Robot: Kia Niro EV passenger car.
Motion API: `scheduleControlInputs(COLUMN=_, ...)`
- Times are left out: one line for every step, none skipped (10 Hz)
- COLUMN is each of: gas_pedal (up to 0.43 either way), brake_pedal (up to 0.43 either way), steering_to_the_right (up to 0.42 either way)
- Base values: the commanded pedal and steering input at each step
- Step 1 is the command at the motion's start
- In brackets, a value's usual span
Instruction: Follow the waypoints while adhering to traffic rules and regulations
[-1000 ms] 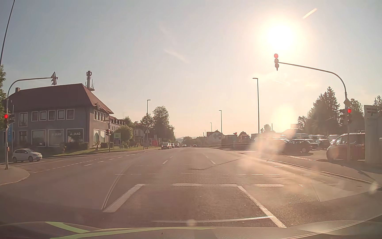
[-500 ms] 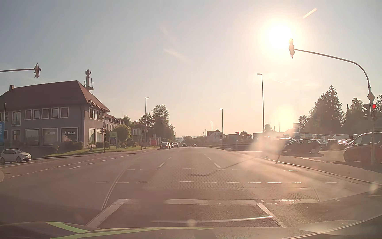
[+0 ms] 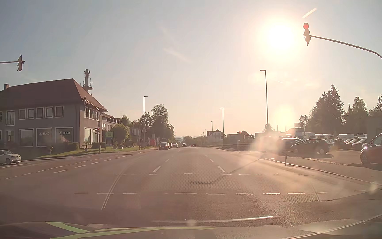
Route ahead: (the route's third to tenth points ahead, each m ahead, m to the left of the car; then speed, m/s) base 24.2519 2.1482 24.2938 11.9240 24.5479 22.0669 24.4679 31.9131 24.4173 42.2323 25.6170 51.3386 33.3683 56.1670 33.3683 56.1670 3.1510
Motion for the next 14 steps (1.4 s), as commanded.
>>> scheduleControlInputs(gas_pedal=0.000, brake_pedal=0.274, steering_to_the_right=0.000)
scheduleControlInputs(gas_pedal=0.000, brake_pedal=0.274, steering_to_the_right=0.000)
scheduleControlInputs(gas_pedal=0.000, brake_pedal=0.280, steering_to_the_right=0.000)
scheduleControlInputs(gas_pedal=0.000, brake_pedal=0.280, steering_to_the_right=0.000)
scheduleControlInputs(gas_pedal=0.000, brake_pedal=0.280, steering_to_the_right=0.000)
scheduleControlInputs(gas_pedal=0.000, brake_pedal=0.280, steering_to_the_right=0.000)
scheduleControlInputs(gas_pedal=0.000, brake_pedal=0.287, steering_to_the_right=0.000)
scheduleControlInputs(gas_pedal=0.000, brake_pedal=0.287, steering_to_the_right=0.000)
scheduleControlInputs(gas_pedal=0.000, brake_pedal=0.287, steering_to_the_right=0.000)
scheduleControlInputs(gas_pedal=0.000, brake_pedal=0.287, steering_to_the_right=0.000)
scheduleControlInputs(gas_pedal=0.000, brake_pedal=0.287, steering_to_the_right=0.000)
scheduleControlInputs(gas_pedal=0.000, brake_pedal=0.280, steering_to_the_right=0.000)
scheduleControlInputs(gas_pedal=0.000, brake_pedal=0.280, steering_to_the_right=0.000)
scheduleControlInputs(gas_pedal=0.000, brake_pedal=0.280, steering_to_the_right=0.000)
